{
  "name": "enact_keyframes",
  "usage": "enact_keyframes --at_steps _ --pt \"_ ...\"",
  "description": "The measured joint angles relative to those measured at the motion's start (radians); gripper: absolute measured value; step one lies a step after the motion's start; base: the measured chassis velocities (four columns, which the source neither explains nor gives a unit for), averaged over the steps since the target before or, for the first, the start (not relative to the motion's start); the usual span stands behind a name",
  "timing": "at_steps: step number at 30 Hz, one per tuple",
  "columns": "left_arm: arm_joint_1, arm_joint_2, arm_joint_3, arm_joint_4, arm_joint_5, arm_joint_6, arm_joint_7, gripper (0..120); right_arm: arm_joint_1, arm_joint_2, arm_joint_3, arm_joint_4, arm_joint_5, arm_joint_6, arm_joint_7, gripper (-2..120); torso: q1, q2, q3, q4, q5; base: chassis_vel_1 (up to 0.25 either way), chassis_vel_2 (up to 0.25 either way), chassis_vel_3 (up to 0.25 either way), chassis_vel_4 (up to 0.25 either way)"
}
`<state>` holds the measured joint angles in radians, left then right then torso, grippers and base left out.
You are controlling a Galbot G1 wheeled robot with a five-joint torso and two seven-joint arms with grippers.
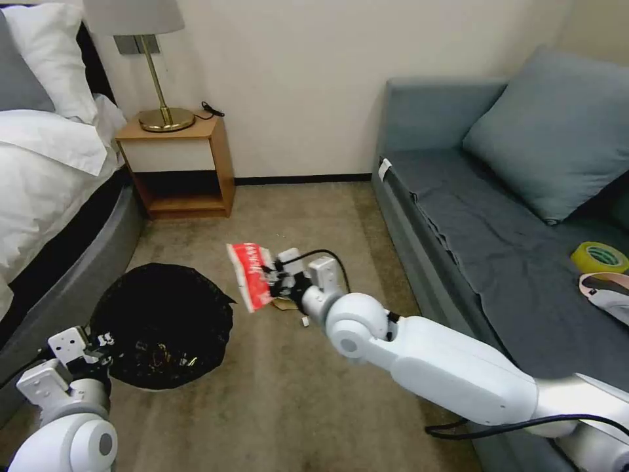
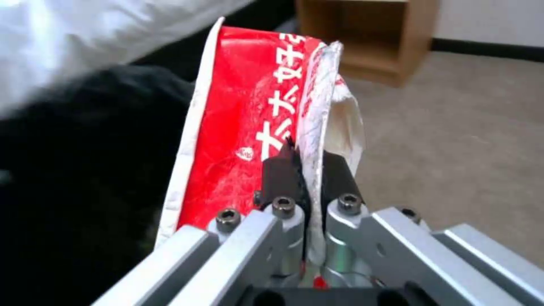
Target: Pick up the trash bin, then pick up the garbage on the floor and place it into the trash bin.
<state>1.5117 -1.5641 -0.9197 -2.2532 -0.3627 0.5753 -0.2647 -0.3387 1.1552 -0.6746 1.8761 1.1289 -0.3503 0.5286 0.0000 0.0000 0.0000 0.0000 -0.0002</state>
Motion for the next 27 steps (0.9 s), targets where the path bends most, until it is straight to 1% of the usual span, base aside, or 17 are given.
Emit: enact_keyframes --at_steps 3,6,11,15,17,20,27 --pt "-0.002 -0.002 0.005 0.003 0.005 -0.002 0.000 4 0.008 0.022 -0.013 0.003 0.007 -0.001 0.006 0 0.000 0.000 0.000 0.0001 0.0000 0.000 0.000 0.000 0.000" --pt "-0.007 -0.006 0.012 0.009 0.014 -0.003 0.000 4 0.028 0.069 -0.051 0.003 0.013 -0.002 0.019 0 0.000 0.000 0.000 0.0001 0.0000 0.000 0.000 0.000 0.000" --pt "-0.010 -0.010 0.017 0.012 0.018 -0.003 0.000 4 0.038 0.095 -0.092 -0.006 0.011 -0.004 0.021 0 0.000 0.000 0.000 0.0000 0.0000 0.000 0.000 0.000 0.000" --pt "-0.011 -0.016 0.030 0.013 0.023 -0.004 0.000 4 0.046 0.140 -0.169 -0.059 -0.027 0.000 0.021 0 0.000 0.000 0.000 0.0001 0.0000 0.000 0.000 0.000 0.000" --pt "-0.011 -0.018 0.033 0.013 0.023 -0.004 0.000 4 0.048 0.147 -0.178 -0.070 -0.034 0.003 0.021 0 0.000 0.000 0.000 0.0001 0.0001 0.000 0.000 0.000 0.000" --pt "-0.011 -0.022 0.044 0.012 0.031 -0.004 -0.001 4 0.063 0.175 -0.213 -0.129 -0.052 0.012 0.018 0 0.000 0.000 0.000 0.0001 0.0000 0.000 0.000 0.000 0.000" --pt "-0.009 -0.029 0.059 0.009 0.044 -0.006 -0.001 4 0.078 0.194 -0.250 -0.182 -0.076 0.015 0.009 0 0.000 0.000 0.000 0.0000 0.0001 0.000 0.000 0.000 0.000"
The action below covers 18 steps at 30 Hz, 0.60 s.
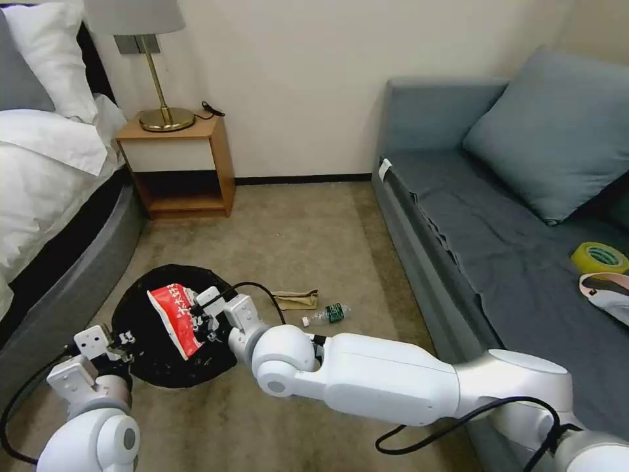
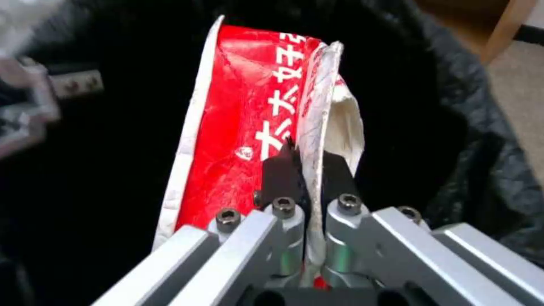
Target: Pick up the trash bin, then pick up the garbage on the floor and place it into the trash bin.
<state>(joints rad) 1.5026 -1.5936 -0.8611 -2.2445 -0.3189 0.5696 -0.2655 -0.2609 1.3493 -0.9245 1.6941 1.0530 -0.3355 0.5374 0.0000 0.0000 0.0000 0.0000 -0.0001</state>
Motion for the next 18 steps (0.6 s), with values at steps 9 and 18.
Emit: enact_keyframes --at_steps 9,18 --pt "0.007 -0.014 0.013 -0.005 0.020 -0.006 0.002 4 0.002 0.013 -0.019 -0.005 -0.014 -0.008 -0.004 13 0.000 0.000 0.000 0.0000 0.0000 0.000 0.000 0.000 0.000" --pt "0.013 -0.015 0.015 -0.014 0.025 -0.007 0.002 4 0.002 0.013 -0.015 0.004 -0.020 -0.008 -0.002 45 0.000 0.000 0.000 0.0000 0.0001 0.000 0.000 0.000 0.000"
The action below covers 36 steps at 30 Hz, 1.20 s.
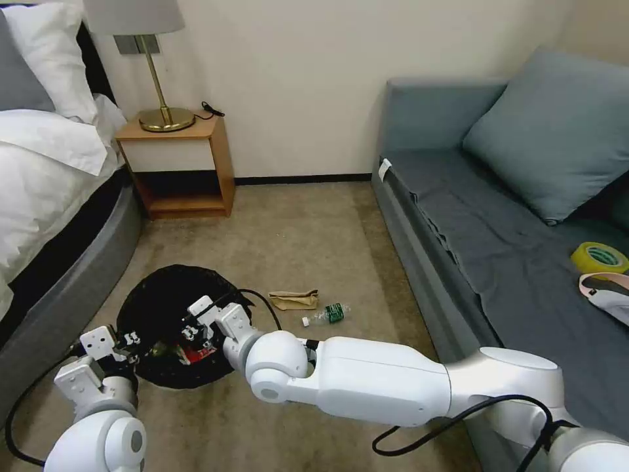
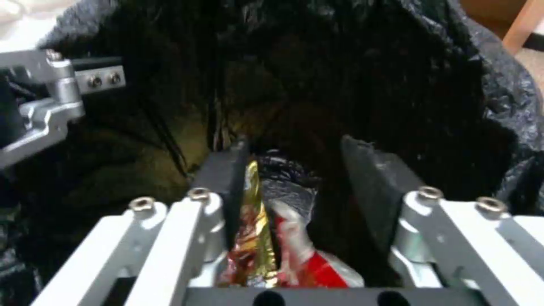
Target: Pick up the trash bin, then pick up the garbage on the floor and place it into the trash bin.
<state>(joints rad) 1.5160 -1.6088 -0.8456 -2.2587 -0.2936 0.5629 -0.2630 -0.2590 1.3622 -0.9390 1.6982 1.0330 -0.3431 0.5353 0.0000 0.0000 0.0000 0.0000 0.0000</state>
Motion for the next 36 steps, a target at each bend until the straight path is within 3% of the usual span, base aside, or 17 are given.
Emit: enact_keyframes --at_steps 8,10,11,15,18,21,22,26,32,36 --pt "0.000 0.000 -0.006 0.002 0.000 -0.001 0.001 4 0.003 -0.044 0.079 0.057 -0.032 0.029 -0.020 79 0.000 0.000 0.000 0.0000 0.0000 0.000 0.000 0.000 0.000" --pt "0.000 0.000 -0.006 0.002 0.000 -0.001 0.001 4 0.003 -0.044 0.079 0.057 -0.032 0.029 -0.020 79 0.000 0.000 0.000 0.0000 0.0000 0.000 0.000 0.000 0.000" --pt "0.000 0.004 -0.011 0.005 -0.002 -0.001 0.002 4 -0.002 -0.077 0.131 0.079 -0.078 0.056 -0.049 89 0.000 0.000 0.000 0.0001 0.0001 0.000 0.000 0.000 0.000" --pt "-0.001 0.009 -0.016 0.005 -0.008 -0.001 0.003 4 -0.024 -0.134 0.192 0.094 -0.155 0.110 -0.092 98 0.000 0.000 0.000 0.0001 0.0001 0.000 0.000 0.000 0.000" --pt "-0.001 0.015 -0.025 0.008 -0.018 -0.004 0.006 4 -0.056 -0.199 0.256 0.111 -0.214 0.159 -0.128 99 0.000 0.000 0.000 0.0002 0.0004 0.000 0.000 0.000 0.000" --pt "0.001 0.023 -0.041 0.009 -0.032 -0.007 0.008 4 -0.143 -0.316 0.383 0.168 -0.266 0.182 -0.147 100 0.000 0.000 0.000 -0.0003 0.0004 0.000 0.000 0.000 0.000" --pt "0.001 0.023 -0.041 0.009 -0.032 -0.007 0.008 4 -0.143 -0.316 0.383 0.168 -0.266 0.182 -0.147 100 0.000 0.000 0.000 -0.0003 0.0004 0.000 0.000 0.000 0.000" --pt "0.005 0.033 -0.057 0.015 -0.039 -0.015 0.016 4 -0.298 -0.425 0.579 0.243 -0.400 0.214 -0.141 100 0.000 0.000 0.000 0.0000 0.0004 0.000 0.000 0.000 0.000" --pt "0.005 0.038 -0.063 0.018 -0.042 -0.017 0.019 4 -0.423 -0.467 0.712 0.319 -0.448 0.211 -0.117 100 0.000 0.000 0.000 -0.0001 0.0003 0.000 0.000 0.000 0.000" --pt "0.003 0.042 -0.066 0.024 -0.042 -0.027 0.025 4 -0.701 -0.466 0.956 0.435 -0.552 0.209 -0.079 100 0.000 0.000 0.000 -0.0002 -0.0001 0.000 0.000 0.000 0.000"
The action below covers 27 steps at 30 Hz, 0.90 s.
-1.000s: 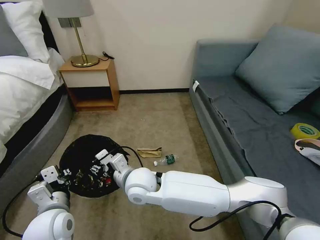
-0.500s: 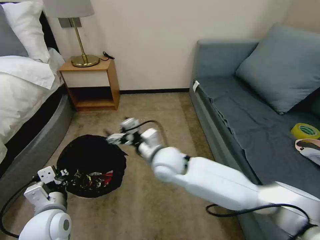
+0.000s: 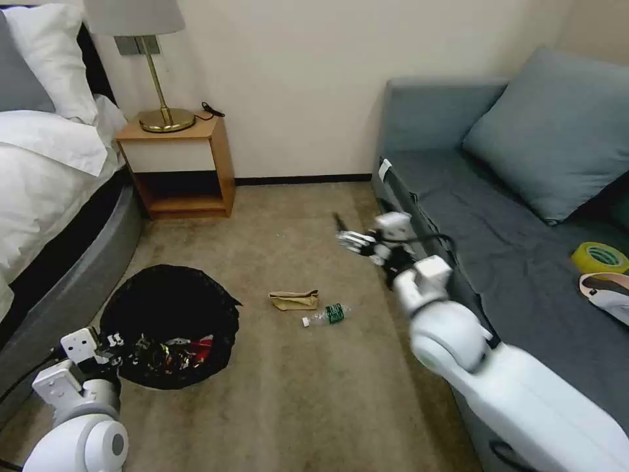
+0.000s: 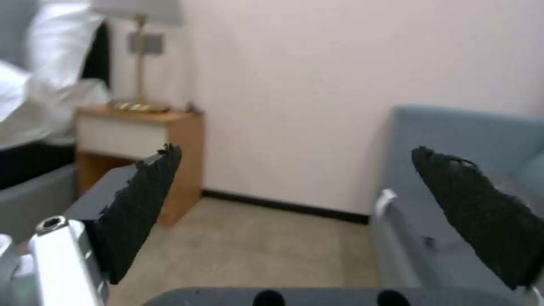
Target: Pick up the trash bin, then pick up the garbage on the floor and place it into the trash bin.
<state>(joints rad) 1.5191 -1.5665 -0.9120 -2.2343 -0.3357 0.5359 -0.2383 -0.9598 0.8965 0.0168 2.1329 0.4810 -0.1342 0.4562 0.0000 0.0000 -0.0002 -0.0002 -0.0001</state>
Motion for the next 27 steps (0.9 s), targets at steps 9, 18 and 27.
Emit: enact_keyframes --at_steps 9,18,27 --pt "0.006 -0.002 0.003 -0.007 0.009 -0.011 0.009 4 -0.266 0.149 0.099 0.076 -0.154 0.062 -0.012 100 0.000 0.000 0.000 0.0001 0.0001 0.000 0.000 0.000 0.000" --pt "0.000 -0.010 0.013 -0.011 0.013 -0.014 0.018 4 -0.362 0.218 0.065 0.061 -0.262 0.143 -0.077 100 0.000 0.000 0.000 0.0002 0.0000 0.000 0.000 0.000 0.000" --pt "-0.008 -0.011 0.014 -0.006 0.015 -0.014 0.021 4 -0.374 0.262 0.040 0.032 -0.316 0.150 -0.072 100 0.000 0.000 0.000 0.0002 0.0001 0.000 0.000 0.000 0.000"
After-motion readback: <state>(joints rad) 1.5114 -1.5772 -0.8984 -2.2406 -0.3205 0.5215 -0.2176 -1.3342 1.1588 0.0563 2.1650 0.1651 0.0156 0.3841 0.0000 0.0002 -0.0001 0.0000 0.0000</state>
